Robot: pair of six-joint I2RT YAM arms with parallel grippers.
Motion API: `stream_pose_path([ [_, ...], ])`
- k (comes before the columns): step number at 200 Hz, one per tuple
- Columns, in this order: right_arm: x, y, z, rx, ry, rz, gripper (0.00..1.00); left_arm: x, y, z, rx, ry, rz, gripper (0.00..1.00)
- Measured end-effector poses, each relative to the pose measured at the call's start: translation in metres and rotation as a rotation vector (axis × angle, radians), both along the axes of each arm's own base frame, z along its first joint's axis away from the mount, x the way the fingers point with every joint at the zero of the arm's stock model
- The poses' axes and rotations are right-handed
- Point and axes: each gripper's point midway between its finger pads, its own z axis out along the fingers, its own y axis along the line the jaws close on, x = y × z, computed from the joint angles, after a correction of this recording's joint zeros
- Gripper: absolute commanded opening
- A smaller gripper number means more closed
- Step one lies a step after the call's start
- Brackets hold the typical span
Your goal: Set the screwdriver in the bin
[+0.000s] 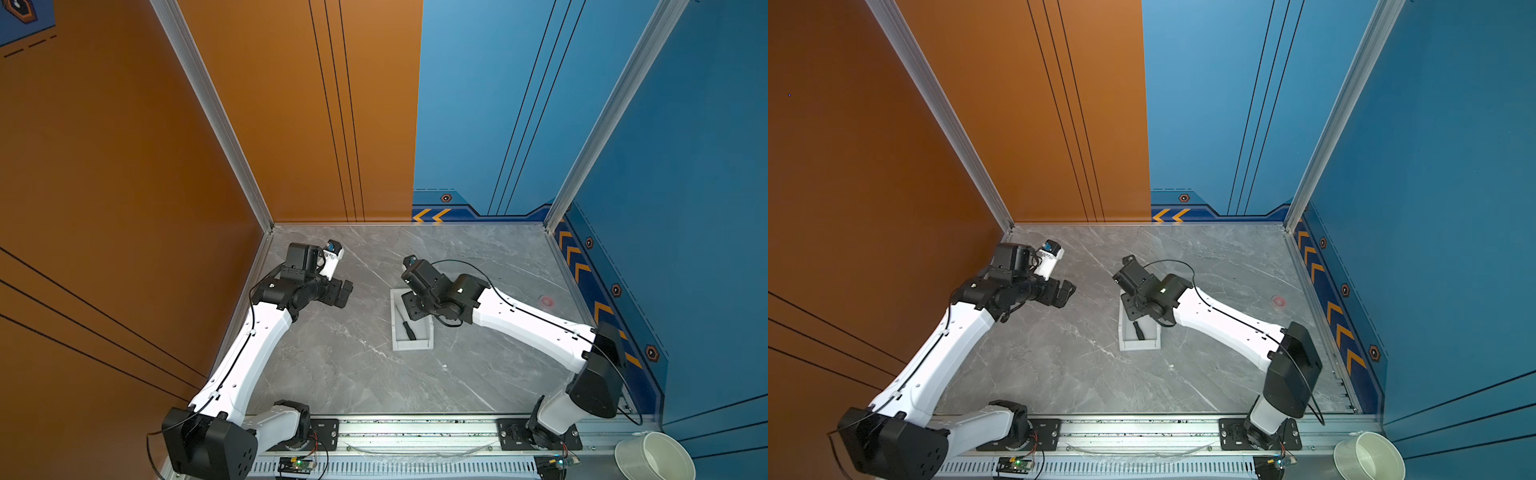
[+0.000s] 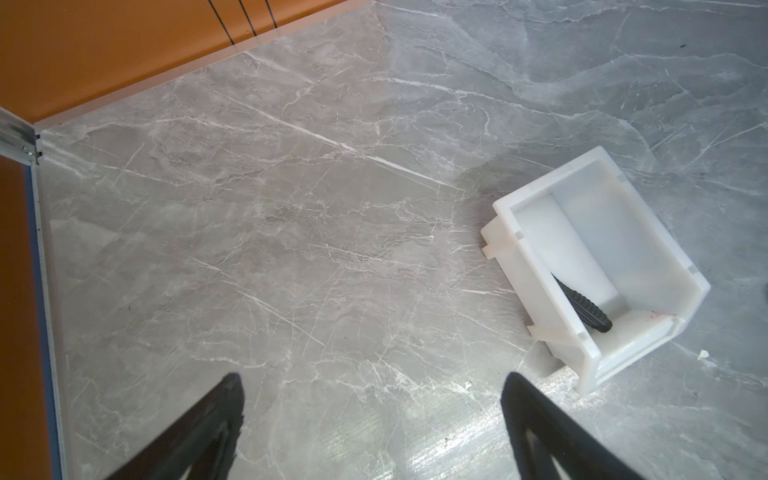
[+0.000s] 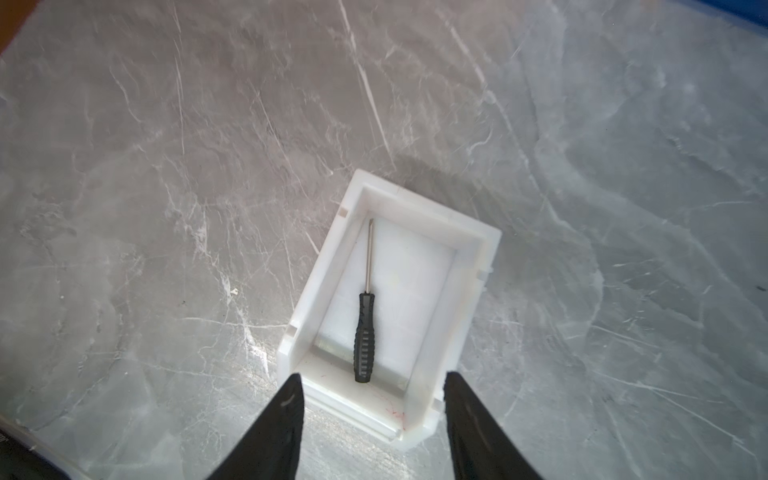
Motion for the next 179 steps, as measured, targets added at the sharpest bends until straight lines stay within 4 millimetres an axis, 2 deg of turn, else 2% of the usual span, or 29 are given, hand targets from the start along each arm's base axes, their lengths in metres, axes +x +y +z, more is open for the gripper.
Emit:
stream_pose_path([
  [14, 0.011, -0.024, 0.017, 0.047, -0.04, -0.057, 0.71, 0.005, 0.01, -0.001, 0.006, -0.002, 0.047, 0.98],
  [18, 0.014, -0.033, 0.019, 0.058, -0.05, -0.077, 0.76, 0.006, 0.013, -0.001, 0.007, -0.004, 0.064, 0.98],
  [29, 0.024, -0.06, 0.018, 0.092, -0.068, -0.137, 0.89, 0.012, 0.024, -0.001, 0.001, -0.008, 0.114, 0.98],
  [38, 0.032, -0.09, 0.011, 0.121, -0.075, -0.216, 1.0, 0.018, 0.035, -0.001, -0.007, -0.017, 0.165, 0.98],
  [67, 0.053, -0.195, -0.024, 0.188, -0.087, -0.493, 1.0, 0.033, 0.083, -0.013, -0.059, -0.034, 0.363, 0.98],
  [88, 0.052, -0.252, -0.031, 0.207, -0.142, -0.641, 1.0, 0.035, 0.115, -0.034, -0.091, -0.038, 0.487, 0.98],
  [115, 0.048, -0.303, -0.025, 0.185, -0.271, -0.74, 1.0, 0.035, 0.138, -0.068, -0.125, -0.055, 0.584, 0.98],
  [136, 0.039, -0.337, -0.037, 0.113, -0.349, -0.815, 1.0, 0.033, 0.145, -0.097, -0.147, -0.101, 0.616, 0.98],
  [160, 0.025, -0.361, -0.082, 0.038, -0.372, -0.877, 1.0, 0.029, 0.143, -0.126, -0.163, -0.158, 0.614, 0.98],
  [179, 0.018, -0.368, -0.119, -0.008, -0.35, -0.889, 1.0, 0.03, 0.142, -0.139, -0.174, -0.209, 0.603, 0.98],
])
